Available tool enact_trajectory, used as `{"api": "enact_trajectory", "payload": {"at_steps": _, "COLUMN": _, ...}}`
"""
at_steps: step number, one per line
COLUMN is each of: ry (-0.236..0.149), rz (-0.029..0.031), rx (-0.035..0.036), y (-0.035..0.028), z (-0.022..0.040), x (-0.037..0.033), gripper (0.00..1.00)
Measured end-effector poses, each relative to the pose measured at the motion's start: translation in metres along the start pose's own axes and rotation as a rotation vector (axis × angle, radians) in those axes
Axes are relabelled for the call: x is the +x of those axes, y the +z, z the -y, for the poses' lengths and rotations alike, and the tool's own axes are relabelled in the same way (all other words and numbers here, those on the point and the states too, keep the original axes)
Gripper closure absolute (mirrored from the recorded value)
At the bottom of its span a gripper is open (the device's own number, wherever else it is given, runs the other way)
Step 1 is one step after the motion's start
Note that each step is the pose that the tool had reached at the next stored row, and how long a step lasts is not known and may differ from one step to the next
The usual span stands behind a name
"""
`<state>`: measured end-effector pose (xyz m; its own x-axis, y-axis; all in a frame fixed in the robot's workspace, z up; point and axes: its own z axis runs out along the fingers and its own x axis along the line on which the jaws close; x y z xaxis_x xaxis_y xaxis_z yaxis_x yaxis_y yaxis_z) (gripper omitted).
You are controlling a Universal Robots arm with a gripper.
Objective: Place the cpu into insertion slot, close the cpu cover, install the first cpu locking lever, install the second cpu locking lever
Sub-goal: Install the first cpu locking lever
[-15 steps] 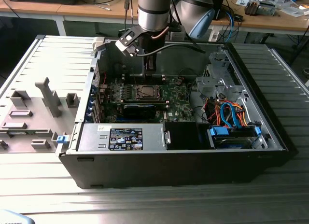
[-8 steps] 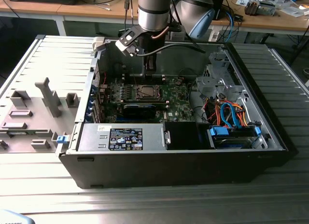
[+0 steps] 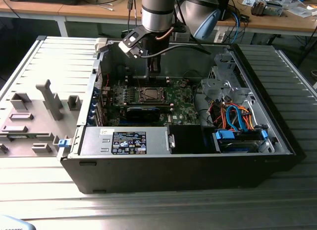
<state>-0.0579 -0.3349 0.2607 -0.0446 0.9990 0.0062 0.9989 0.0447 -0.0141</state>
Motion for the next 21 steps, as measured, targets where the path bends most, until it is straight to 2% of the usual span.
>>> {"api": "enact_trajectory", "payload": {"at_steps": 11, "ry": -0.032, "rz": 0.0002, "rx": 0.0002, "y": 0.0, "z": 0.0, "x": 0.0, "gripper": 0.89}}
{"api": "enact_trajectory", "payload": {"at_steps": 14, "ry": -0.05, "rz": 0.0004, "rx": 0.0003, "y": 0.0, "z": 0.0, "x": 0.0, "gripper": 0.89}}
{"api": "enact_trajectory", "payload": {"at_steps": 21, "ry": -0.123, "rz": 0.0015, "rx": 0.0008, "y": 0.0, "z": 0.0, "x": 0.0, "gripper": 0.89}}
